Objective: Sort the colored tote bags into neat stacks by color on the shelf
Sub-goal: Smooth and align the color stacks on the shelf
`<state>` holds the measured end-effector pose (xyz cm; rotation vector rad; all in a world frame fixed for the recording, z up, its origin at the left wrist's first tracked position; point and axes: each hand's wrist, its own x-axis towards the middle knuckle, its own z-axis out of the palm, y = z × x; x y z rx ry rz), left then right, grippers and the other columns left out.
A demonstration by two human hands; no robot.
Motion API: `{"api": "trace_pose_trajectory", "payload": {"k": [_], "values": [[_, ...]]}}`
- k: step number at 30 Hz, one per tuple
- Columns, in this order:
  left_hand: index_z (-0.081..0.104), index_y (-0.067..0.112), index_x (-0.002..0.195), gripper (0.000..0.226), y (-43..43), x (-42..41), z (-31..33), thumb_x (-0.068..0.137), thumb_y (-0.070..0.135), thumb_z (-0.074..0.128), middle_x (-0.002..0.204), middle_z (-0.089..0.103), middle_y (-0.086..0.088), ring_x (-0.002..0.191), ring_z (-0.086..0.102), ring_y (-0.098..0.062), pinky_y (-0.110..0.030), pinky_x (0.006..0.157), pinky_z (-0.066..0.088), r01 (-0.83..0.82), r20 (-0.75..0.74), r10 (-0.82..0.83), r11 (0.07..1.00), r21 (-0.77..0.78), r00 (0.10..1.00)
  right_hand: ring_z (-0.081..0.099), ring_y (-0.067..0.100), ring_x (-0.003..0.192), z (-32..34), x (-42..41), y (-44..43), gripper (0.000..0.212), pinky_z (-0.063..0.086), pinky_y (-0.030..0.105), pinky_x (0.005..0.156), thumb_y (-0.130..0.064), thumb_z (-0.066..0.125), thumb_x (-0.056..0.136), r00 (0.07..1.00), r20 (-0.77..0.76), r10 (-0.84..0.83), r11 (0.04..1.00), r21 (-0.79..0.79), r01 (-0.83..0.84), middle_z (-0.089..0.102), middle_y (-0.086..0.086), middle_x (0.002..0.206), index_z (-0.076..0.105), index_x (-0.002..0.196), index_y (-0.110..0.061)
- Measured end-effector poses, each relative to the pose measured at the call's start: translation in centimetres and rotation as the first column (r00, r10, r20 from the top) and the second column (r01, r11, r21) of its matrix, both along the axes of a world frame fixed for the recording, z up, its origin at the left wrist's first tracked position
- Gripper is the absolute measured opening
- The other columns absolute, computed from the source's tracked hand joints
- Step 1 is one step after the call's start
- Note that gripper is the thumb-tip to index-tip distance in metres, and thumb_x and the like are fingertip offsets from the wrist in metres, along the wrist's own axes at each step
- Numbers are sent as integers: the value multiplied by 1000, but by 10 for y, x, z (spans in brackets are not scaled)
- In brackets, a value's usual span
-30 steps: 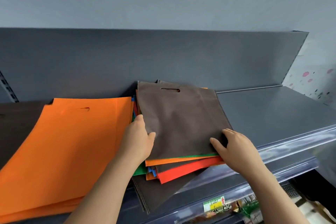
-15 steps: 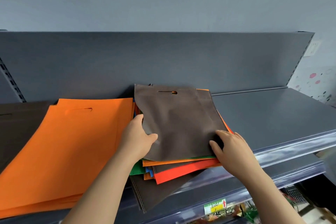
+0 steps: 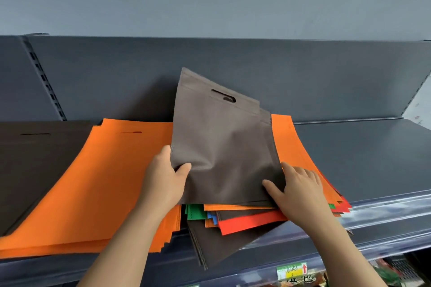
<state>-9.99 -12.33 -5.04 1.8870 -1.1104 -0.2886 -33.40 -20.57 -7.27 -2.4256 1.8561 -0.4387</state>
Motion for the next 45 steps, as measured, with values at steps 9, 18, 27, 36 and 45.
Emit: {"api": "trace_pose_trajectory", "payload": {"k": [9, 18, 27, 36, 45], "values": [[60, 18, 105, 18, 19, 26, 0, 89, 11, 59, 100, 65, 8, 92, 61, -12, -24, 75, 44, 40, -78, -45, 997, -68, 996, 45, 34, 115, 13, 34, 13, 65, 36, 40, 95, -52, 55, 86, 989, 132, -70, 987, 151, 50, 49, 12, 124, 36, 136, -17], [58, 18, 106, 17, 55, 94, 31, 89, 14, 59, 98, 65, 7, 90, 61, -11, -20, 74, 47, 27, -24, -32, 982, -188, 999, 52, 27, 118, 27, 104, 46, 60, 42, 35, 94, -31, 57, 91, 853, 518, -65, 985, 173, -30, 57, 10, 127, 34, 142, -9], [56, 21, 104, 15, 139, 204, 30, 90, 17, 61, 97, 62, 11, 86, 57, -3, -10, 64, 37, -65, -5, 65, 992, -107, 998, 51, 9, 92, 35, 225, 115, 47, 37, 13, 69, -6, 54, 90, 791, 583, 185, 978, -28, -208, 60, -5, 106, 46, 135, -18], [52, 17, 101, 16, 209, 299, 22, 89, 21, 62, 90, 55, 6, 80, 49, -13, -23, 66, 34, -218, 80, 216, 976, 19, 973, 52, 23, 115, 25, 325, 173, 49, 40, 27, 88, -8, 55, 90, 803, 547, 236, 961, -12, -275, 59, 5, 122, 44, 137, -15], [44, 9, 96, 25, 239, 358, 9, 89, 23, 63, 104, 60, -18, 100, 55, -39, -37, 72, 38, -370, 321, 282, 892, 260, 904, 51, 27, 105, 11, 385, 198, 46, 41, 37, 91, -26, 53, 92, 931, 277, 239, 962, 62, -266, 55, 6, 112, 44, 135, -13]]}}
